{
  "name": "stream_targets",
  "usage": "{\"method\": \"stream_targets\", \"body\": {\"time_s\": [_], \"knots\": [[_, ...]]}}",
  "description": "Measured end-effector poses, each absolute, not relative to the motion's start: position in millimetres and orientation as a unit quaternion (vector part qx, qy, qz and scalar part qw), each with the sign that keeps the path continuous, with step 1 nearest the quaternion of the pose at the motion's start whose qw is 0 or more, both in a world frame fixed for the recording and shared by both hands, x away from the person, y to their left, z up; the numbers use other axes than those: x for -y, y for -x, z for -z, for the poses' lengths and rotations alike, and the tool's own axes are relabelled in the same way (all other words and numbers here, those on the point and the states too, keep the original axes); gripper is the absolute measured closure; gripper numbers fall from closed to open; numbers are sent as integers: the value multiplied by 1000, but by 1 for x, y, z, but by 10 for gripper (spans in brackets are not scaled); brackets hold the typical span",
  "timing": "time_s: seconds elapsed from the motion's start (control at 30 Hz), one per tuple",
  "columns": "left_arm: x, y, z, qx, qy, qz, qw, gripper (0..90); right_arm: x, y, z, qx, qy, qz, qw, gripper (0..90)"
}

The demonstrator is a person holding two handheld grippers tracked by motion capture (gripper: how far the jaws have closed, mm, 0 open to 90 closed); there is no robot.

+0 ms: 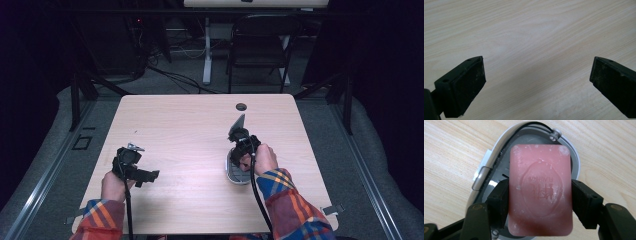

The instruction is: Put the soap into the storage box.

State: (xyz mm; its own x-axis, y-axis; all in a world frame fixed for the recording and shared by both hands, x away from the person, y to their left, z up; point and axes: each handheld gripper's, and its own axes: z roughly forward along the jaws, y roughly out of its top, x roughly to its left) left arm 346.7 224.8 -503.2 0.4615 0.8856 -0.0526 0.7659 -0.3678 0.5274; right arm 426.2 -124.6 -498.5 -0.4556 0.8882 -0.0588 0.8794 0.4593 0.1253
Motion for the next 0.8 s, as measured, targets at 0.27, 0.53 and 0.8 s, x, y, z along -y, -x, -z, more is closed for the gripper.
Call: {"method": "stream_targets", "body": {"time_s": [0.27,0.53,0.8], "knots": [[-224,-347,503,-504,-818,-120,248,0,132,-425,491,-850,-523,-46,37,368],[-225,-347,503,-505,-818,-121,247,0,134,-421,489,-852,-520,-63,12,362],[-225,-347,503,-505,-818,-120,248,0,133,-416,486,-852,-518,-76,10,372]]}}
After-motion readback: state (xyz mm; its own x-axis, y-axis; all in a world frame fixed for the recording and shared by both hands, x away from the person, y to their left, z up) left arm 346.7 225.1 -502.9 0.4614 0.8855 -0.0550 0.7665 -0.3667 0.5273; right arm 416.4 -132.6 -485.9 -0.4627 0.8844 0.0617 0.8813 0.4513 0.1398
